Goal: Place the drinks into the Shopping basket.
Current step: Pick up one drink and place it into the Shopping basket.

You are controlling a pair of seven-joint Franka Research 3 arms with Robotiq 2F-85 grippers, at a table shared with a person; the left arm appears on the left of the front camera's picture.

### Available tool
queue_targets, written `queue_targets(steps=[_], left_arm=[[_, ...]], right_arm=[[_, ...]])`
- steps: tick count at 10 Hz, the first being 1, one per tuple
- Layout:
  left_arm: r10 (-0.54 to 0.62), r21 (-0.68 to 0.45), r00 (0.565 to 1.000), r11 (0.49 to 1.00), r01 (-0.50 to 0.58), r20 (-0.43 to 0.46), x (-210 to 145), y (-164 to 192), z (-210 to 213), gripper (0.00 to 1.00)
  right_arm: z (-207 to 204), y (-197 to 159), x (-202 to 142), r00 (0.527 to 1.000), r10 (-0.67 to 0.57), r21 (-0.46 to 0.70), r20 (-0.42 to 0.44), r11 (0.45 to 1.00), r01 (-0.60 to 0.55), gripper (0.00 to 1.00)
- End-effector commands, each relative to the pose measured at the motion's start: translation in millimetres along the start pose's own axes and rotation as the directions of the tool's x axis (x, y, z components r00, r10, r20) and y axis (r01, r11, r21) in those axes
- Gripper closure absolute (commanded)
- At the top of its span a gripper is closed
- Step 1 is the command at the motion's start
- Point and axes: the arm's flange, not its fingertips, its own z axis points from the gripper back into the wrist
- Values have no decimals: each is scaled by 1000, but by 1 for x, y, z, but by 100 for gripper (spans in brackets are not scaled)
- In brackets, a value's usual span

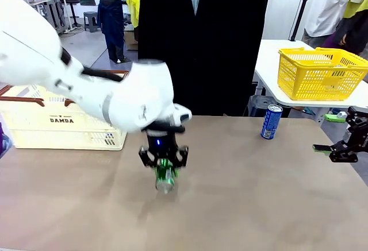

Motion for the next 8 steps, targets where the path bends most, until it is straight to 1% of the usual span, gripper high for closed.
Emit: queue_targets(steps=[1, 2, 3, 4, 5, 6, 7, 8], left_arm=[[-12, -19, 998, 1000, 13, 56, 16, 19, 124, 100], [20, -22, 992, 1000, -17, 128, 41, 37, 201, 100], [44, 14, 990, 999, -46, 134, 63, 54, 238, 100], [35, 114, 994, 992, -48, 106, 83, 80, 262, 100], [130, 105, 989, 985, -136, 64, 100, 115, 274, 100], [234, 84, 971, 968, -236, 43, 109, 154, 277, 100], [358, 67, 933, 931, -359, 31, 116, 199, 270, 100], [468, 94, 884, 880, -466, 3, 121, 232, 254, 100]], right_arm=[[1, 4, -2, 1000, -1, 0, -7, 1000, 1, 0], [1, 4, -2, 1000, -1, 0, -7, 1000, 1, 0], [1, 4, -2, 1000, -1, 0, -7, 1000, 1, 0], [1, 4, -2, 1000, -1, 0, -7, 1000, 1, 0], [1, 4, -2, 1000, -1, 0, -7, 1000, 1, 0], [1, 4, -2, 1000, -1, 0, -7, 1000, 1, 0], [1, 4, -2, 1000, -1, 0, -7, 1000, 1, 0], [1, 4, -2, 1000, -1, 0, -7, 1000, 1, 0]])
